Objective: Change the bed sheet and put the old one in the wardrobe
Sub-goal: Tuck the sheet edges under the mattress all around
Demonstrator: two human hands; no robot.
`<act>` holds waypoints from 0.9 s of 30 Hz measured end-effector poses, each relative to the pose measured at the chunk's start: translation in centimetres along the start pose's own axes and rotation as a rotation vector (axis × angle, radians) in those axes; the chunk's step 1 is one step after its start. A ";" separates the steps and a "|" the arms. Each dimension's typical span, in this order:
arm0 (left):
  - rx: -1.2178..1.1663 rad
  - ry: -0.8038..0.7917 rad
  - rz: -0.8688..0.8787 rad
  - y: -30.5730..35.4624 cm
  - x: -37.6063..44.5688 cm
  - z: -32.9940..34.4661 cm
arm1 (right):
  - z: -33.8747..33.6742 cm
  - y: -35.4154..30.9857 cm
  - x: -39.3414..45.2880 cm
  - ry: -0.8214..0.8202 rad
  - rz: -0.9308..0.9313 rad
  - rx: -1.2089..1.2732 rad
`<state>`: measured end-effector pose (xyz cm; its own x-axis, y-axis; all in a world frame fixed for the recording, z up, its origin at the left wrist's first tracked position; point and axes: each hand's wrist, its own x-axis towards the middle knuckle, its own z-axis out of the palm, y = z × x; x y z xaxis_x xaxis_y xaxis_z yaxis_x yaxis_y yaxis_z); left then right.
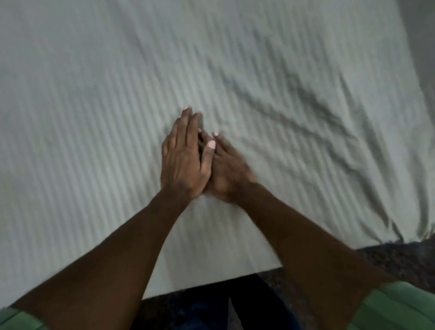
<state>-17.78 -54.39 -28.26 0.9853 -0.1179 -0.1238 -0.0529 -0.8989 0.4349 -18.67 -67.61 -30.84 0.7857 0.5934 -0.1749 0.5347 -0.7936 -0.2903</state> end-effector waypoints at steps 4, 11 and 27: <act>0.015 -0.010 -0.023 -3.2 4.3 -1.6 | -2.4 10.5 -0.8 0.163 0.329 -0.102; -0.047 0.029 0.036 -3.9 11.3 -2.4 | -4.3 7.6 7.8 0.370 0.755 0.090; 0.021 0.061 0.096 -8.5 19.3 -3.9 | -7.6 14.7 18.4 0.441 0.755 0.019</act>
<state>2.33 -47.40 -30.86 0.9835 -0.1785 -0.0279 -0.1502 -0.8934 0.4234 6.00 -69.44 -31.18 0.9785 -0.1995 0.0522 -0.1795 -0.9486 -0.2606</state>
